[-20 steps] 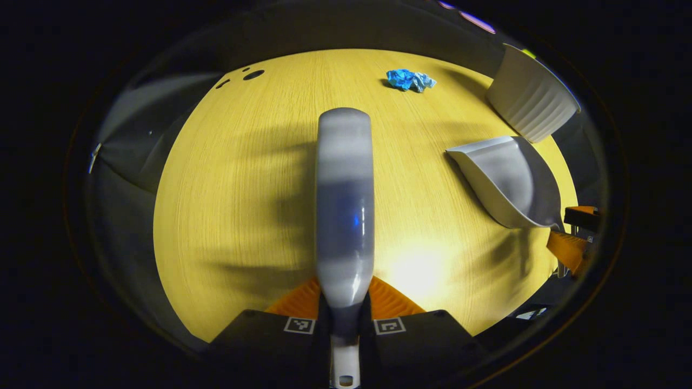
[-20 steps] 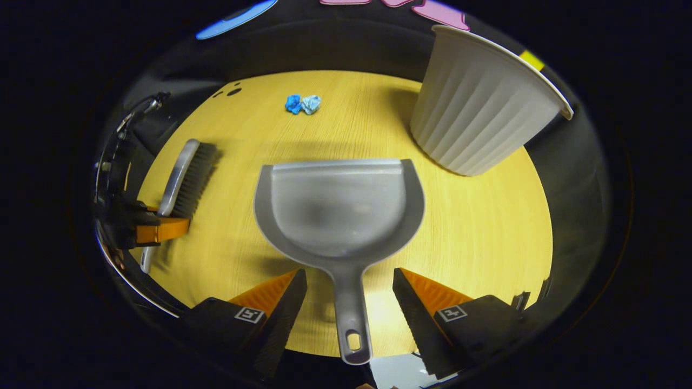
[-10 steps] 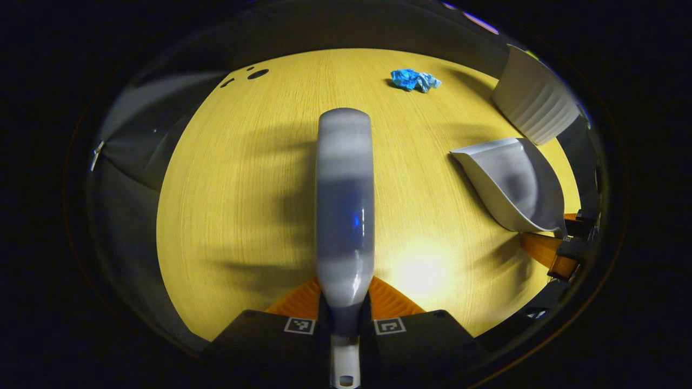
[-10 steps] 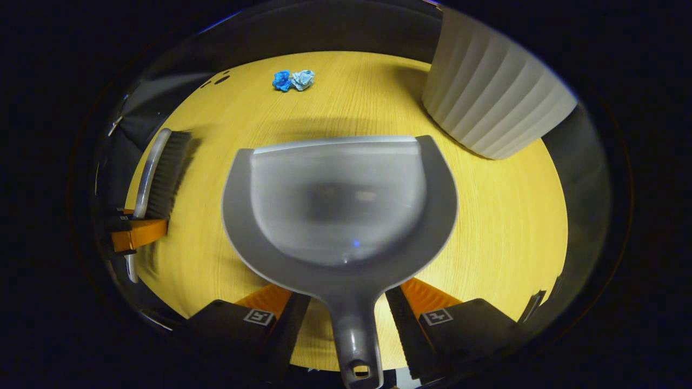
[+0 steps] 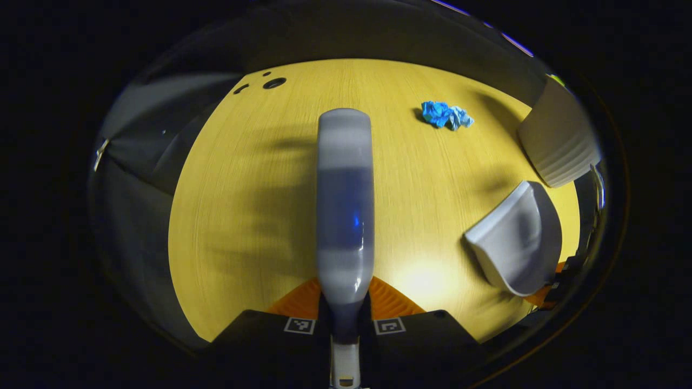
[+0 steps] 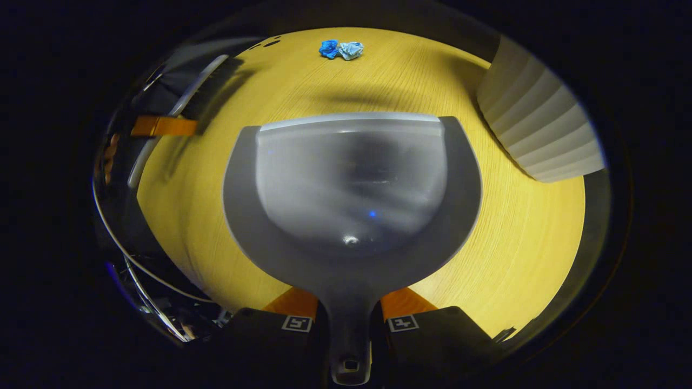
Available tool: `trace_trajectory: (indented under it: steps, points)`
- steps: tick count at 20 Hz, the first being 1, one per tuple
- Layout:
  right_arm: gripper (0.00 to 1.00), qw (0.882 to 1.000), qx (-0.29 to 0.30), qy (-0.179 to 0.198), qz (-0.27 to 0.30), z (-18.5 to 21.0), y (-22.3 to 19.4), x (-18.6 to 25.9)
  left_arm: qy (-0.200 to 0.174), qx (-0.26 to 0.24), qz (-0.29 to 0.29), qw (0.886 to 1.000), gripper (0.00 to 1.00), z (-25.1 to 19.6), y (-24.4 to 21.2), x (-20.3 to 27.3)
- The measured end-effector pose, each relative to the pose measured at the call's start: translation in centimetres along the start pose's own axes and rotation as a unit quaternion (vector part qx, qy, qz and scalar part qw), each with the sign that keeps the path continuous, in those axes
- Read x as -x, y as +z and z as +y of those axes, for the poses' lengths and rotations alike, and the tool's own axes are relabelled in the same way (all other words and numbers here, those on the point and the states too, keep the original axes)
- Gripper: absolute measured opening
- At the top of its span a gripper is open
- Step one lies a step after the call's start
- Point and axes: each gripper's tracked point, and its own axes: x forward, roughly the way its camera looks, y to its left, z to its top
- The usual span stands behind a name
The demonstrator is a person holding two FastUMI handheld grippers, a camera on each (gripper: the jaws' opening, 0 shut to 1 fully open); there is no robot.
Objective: Pick up the small broom and dustpan from the desktop, sweep the trash into the dustpan with the broom, and then empty the trash into the garbage bin.
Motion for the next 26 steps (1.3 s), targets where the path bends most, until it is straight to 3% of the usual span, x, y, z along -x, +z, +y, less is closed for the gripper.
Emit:
trace_trajectory:
  steps: [1,7,10,15,20,23,26]
  points:
    - [0.36,1.000,0.009,-0.001,-0.004,-0.5,0.1,-0.1,0.002,-0.017,-0.001,1.000,0.25,0.0,1.3,-0.3]
    - [0.34,0.998,0.061,0.008,-0.009,-2.8,0.1,0.2,0.029,-0.125,0.015,0.992,0.25,-0.1,8.7,-3.8]
    - [0.34,0.998,0.067,0.015,-0.011,-3.5,-0.2,0.8,0.056,-0.224,0.028,0.972,0.25,-0.1,12.0,-5.3]
    - [0.34,0.996,0.088,0.006,-0.016,-5.4,-0.3,1.3,0.073,-0.331,0.041,0.940,0.25,-1.8,15.4,-7.2]
    - [0.34,0.995,0.101,0.008,-0.021,-5.7,-0.6,1.7,0.013,-0.455,0.021,0.890,0.24,-6.1,17.3,-7.9]
    - [0.34,0.994,0.107,0.008,-0.027,-5.6,-0.6,1.8,-0.029,-0.478,0.016,0.878,0.25,-8.8,16.7,-7.6]
    - [0.34,0.993,0.114,0.008,-0.035,-5.7,-0.6,1.9,-0.076,-0.484,0.026,0.871,0.25,-12.0,13.2,-6.7]
